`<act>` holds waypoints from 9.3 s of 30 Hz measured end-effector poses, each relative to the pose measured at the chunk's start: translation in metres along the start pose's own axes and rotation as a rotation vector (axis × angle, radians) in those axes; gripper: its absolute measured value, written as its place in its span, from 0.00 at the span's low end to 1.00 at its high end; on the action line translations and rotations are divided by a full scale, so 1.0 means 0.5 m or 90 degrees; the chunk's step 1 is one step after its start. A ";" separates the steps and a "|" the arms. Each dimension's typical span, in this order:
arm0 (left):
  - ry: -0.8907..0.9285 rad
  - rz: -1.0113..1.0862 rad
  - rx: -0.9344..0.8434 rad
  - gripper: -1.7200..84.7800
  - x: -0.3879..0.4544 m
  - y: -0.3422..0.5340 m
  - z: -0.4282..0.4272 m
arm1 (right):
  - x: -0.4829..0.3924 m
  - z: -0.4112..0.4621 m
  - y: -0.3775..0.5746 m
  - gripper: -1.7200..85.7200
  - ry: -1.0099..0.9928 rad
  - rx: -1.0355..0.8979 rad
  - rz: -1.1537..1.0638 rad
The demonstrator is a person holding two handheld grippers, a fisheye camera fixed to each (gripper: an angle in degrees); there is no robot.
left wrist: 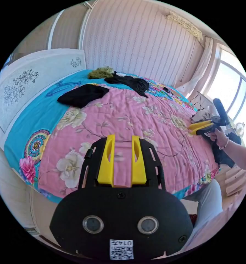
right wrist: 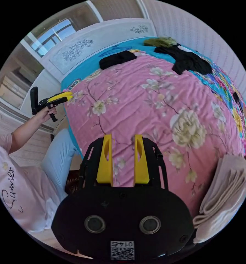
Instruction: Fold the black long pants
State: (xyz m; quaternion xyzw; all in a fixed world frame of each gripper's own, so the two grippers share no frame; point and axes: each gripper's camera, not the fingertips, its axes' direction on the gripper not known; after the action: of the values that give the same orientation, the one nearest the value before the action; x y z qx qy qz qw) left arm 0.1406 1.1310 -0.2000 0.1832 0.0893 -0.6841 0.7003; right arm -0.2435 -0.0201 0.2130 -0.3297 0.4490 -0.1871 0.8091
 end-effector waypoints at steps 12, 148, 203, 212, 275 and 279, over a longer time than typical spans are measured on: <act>-0.071 -0.122 -0.027 0.13 -0.360 -0.330 0.256 | -0.001 0.326 -0.692 0.15 -0.029 0.018 -0.023; 0.167 0.192 -0.025 0.21 0.473 0.372 -0.297 | -0.204 -0.454 0.666 0.02 -0.134 0.373 0.147; 0.635 0.261 0.454 0.01 0.354 -0.253 -1.118 | -0.408 -1.486 -0.010 0.03 0.149 0.522 -0.130; 0.401 -0.256 0.171 0.01 -0.094 0.069 -0.716 | -0.216 -0.460 -0.493 0.03 -0.156 0.060 0.010; 0.166 0.045 -0.102 0.02 -0.084 -0.308 -0.148 | 0.126 0.078 0.734 0.02 -0.292 0.332 0.305; 0.098 -0.069 -0.092 0.08 -0.161 -0.249 -0.154 | 0.153 0.080 0.749 0.02 -0.276 0.335 0.288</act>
State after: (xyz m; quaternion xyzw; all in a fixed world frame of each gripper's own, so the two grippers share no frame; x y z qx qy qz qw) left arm 0.0230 1.2352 -0.2569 0.1790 0.2020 -0.6966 0.6648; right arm -0.1670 0.2157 -0.0806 -0.0366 0.2660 -0.0392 0.9625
